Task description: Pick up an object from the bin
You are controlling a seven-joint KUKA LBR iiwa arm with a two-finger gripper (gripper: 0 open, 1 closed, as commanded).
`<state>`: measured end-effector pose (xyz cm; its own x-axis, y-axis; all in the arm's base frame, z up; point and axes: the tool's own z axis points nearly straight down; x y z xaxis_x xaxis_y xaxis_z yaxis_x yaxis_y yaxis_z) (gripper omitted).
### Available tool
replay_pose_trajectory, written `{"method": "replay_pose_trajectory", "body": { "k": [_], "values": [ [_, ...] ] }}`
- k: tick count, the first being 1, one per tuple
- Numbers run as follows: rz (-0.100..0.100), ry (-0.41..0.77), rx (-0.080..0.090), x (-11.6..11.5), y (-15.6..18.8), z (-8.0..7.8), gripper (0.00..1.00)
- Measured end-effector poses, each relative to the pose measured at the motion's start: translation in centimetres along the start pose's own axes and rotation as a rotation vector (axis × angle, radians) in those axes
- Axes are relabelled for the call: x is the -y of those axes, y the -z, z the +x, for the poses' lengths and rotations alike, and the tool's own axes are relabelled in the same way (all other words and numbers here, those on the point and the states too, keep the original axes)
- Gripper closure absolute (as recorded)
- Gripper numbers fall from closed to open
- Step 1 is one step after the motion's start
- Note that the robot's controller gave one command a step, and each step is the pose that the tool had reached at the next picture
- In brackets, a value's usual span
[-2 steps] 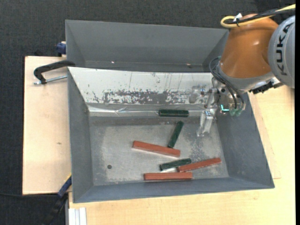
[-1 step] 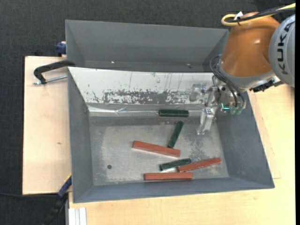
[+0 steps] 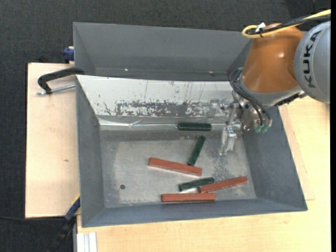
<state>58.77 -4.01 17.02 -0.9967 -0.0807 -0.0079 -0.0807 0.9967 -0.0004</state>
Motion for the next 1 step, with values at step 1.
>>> {"method": "replay_pose_trajectory", "body": {
  "k": [1],
  "values": [
    [-0.001, 0.185, -0.001, -0.57, -5.8, 0.43, 0.0]
  ]
}}
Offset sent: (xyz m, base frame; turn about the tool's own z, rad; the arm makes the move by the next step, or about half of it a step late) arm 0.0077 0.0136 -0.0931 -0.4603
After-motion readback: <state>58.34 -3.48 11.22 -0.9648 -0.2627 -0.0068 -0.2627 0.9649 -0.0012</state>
